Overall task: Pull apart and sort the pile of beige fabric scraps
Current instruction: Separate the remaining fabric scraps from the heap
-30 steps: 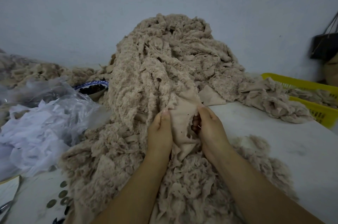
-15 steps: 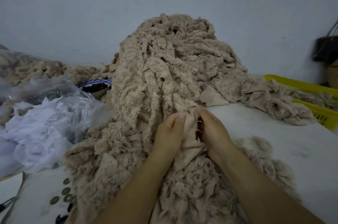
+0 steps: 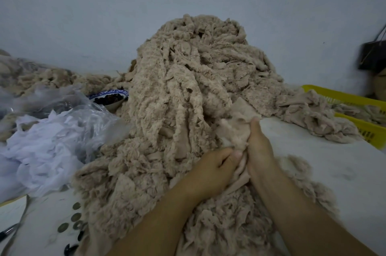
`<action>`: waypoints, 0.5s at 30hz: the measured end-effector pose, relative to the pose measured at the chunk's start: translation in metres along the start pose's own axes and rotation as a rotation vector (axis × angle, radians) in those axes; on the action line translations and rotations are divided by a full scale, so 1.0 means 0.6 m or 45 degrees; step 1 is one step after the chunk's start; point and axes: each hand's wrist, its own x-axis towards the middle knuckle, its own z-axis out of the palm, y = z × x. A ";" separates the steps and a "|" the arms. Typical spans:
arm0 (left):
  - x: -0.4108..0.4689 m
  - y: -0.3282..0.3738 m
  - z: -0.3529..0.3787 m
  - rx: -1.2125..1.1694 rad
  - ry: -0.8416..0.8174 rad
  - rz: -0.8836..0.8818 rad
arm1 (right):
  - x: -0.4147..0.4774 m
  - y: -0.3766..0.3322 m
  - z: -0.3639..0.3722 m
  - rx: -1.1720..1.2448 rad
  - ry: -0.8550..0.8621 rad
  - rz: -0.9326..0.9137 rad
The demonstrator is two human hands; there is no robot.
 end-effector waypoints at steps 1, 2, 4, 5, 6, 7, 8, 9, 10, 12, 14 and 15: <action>0.000 -0.001 -0.001 -0.131 0.051 -0.086 | 0.001 -0.003 -0.001 -0.010 0.035 -0.046; 0.001 -0.002 -0.002 -0.262 0.116 -0.159 | 0.000 -0.005 -0.001 -0.061 0.043 -0.105; 0.008 -0.002 -0.009 -0.480 0.210 -0.218 | -0.008 -0.001 0.003 -0.253 -0.016 -0.264; 0.012 -0.003 -0.013 -0.513 0.237 -0.214 | -0.015 0.003 0.005 -0.346 -0.062 -0.334; 0.016 -0.002 -0.018 -0.511 0.266 -0.214 | -0.024 0.006 0.010 -0.426 -0.104 -0.388; 0.018 -0.002 -0.022 -0.510 0.299 -0.234 | -0.029 0.010 0.014 -0.491 -0.145 -0.420; 0.018 -0.005 -0.025 -0.540 0.335 -0.275 | -0.035 0.012 0.017 -0.542 -0.181 -0.427; 0.019 -0.010 -0.026 -0.631 0.363 -0.324 | -0.038 0.013 0.019 -0.583 -0.212 -0.424; 0.019 -0.014 -0.028 -0.784 0.387 -0.368 | -0.043 0.013 0.021 -0.620 -0.236 -0.418; 0.019 -0.016 -0.035 -1.147 0.448 -0.419 | -0.046 0.011 0.023 -0.621 -0.257 -0.409; 0.024 -0.014 -0.044 -1.429 0.510 -0.414 | -0.038 0.008 0.017 -0.544 -0.188 -0.383; 0.027 -0.012 -0.048 -1.522 0.536 -0.416 | -0.033 0.008 0.013 -0.518 -0.142 -0.366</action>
